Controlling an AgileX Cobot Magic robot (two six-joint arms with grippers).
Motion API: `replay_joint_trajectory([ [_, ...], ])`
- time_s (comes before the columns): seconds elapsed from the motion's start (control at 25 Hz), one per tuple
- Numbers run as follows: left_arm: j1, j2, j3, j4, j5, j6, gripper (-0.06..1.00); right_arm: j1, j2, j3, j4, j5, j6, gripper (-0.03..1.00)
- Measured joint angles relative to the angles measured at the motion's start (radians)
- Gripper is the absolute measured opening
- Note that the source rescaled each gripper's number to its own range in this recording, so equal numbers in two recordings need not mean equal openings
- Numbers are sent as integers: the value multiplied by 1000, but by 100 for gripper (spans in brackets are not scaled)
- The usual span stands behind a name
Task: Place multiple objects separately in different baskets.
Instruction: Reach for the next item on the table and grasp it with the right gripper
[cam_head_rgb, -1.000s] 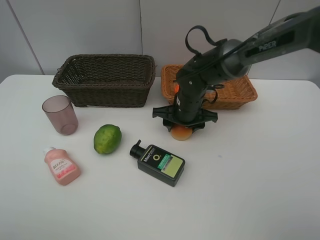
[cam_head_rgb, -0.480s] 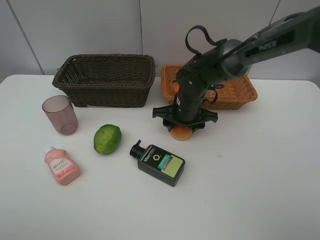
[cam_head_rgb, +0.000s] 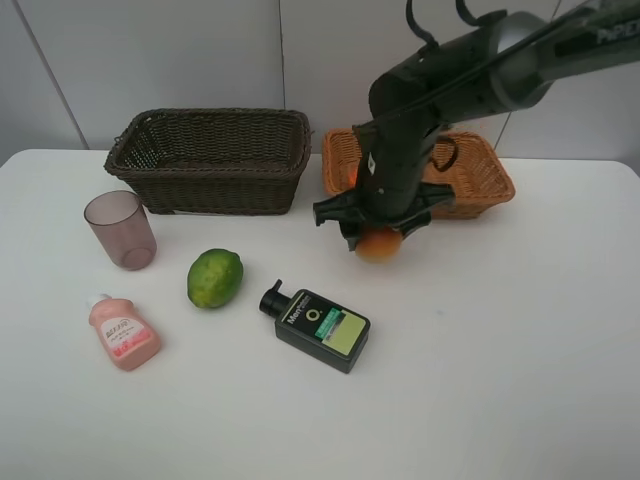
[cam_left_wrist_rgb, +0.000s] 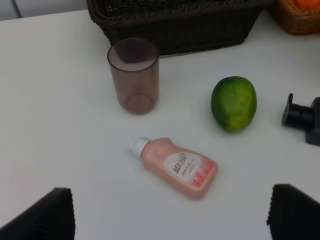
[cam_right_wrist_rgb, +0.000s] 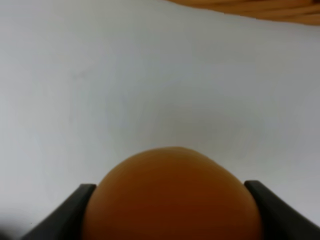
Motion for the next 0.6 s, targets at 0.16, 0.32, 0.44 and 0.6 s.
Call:
replay_joint_trajectory([
  [0.16, 0, 0, 0, 0, 0, 0, 100, -37, -25, -51, 70, 85, -149, 1],
  [0.32, 0, 0, 0, 0, 0, 0, 100, -108, -28, -118, 122, 163, -274, 1],
  [0.44, 0, 0, 0, 0, 0, 0, 100, -164, -28, -168, 136, 203, -328, 1],
  [0.6, 0, 0, 0, 0, 0, 0, 100, -243, -28, -208, 137, 207, -364, 1],
])
